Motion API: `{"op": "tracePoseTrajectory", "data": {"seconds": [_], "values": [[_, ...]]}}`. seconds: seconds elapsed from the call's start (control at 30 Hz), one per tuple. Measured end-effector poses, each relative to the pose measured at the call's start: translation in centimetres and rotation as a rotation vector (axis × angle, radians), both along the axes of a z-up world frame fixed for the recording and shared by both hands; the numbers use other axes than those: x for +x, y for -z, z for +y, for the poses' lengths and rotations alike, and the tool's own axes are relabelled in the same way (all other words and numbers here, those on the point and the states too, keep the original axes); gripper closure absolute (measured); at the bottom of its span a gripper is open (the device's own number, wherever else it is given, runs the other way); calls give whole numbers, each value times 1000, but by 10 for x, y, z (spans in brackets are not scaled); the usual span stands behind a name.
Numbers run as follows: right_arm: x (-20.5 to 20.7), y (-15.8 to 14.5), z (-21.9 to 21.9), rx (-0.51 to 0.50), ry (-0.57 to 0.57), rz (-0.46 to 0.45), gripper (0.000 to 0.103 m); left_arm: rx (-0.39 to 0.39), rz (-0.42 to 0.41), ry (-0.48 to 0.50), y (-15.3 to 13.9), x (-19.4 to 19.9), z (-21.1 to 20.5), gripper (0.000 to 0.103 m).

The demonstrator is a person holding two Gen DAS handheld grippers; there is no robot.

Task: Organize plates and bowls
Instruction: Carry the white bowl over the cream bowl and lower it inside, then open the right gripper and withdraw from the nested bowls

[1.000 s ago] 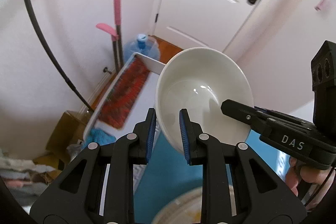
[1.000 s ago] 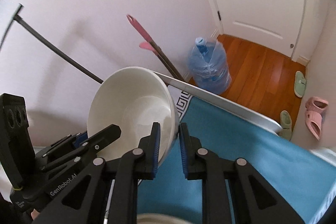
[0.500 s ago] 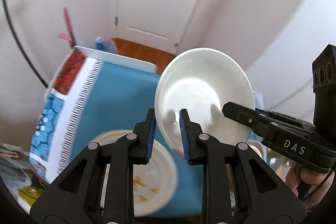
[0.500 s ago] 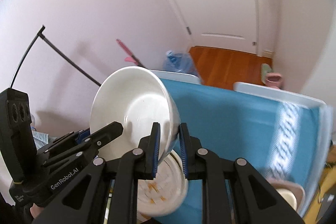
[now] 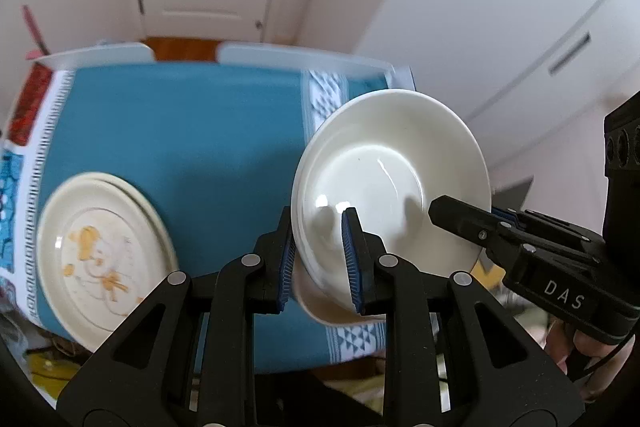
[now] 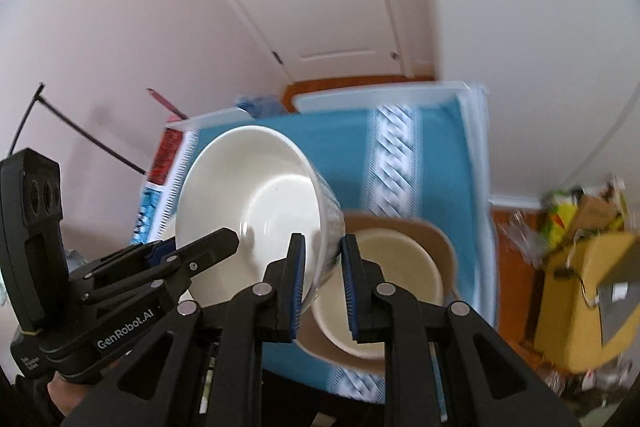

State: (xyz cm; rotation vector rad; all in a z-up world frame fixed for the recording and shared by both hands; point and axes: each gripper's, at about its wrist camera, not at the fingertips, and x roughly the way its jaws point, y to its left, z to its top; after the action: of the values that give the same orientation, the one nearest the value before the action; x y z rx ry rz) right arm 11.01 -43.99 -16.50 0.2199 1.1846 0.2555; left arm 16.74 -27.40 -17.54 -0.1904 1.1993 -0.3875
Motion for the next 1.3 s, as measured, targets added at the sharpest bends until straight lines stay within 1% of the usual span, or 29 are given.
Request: {"op": "tracePoseTrajectory", "data": {"seconds": [0.2, 0.27, 0.37, 0.5, 0.73, 0.87, 1.17, 1.3], "values": [[-21, 32, -32, 11, 104, 74, 86, 37, 63, 93, 29, -3, -31, 83], [-25, 41, -37, 2, 121, 94, 86, 60, 71, 115, 36, -2, -37, 83], [-26, 54, -44, 15, 144, 121, 86, 109, 98, 153, 47, 0, -46, 83], [-28, 66, -48, 19, 155, 148, 86, 146, 115, 175, 60, 9, -50, 83], [-34, 76, -49, 9, 167, 153, 87, 211, 107, 222, 68, 7, -63, 83], [-35, 78, -48, -19, 174, 145, 86, 274, 71, 247, 68, 3, -71, 83], [-38, 78, -45, -52, 172, 144, 86, 327, 42, 265, 70, 3, -73, 83], [-39, 77, -40, -83, 166, 140, 86, 330, 34, 266, 70, 2, -72, 83]]}}
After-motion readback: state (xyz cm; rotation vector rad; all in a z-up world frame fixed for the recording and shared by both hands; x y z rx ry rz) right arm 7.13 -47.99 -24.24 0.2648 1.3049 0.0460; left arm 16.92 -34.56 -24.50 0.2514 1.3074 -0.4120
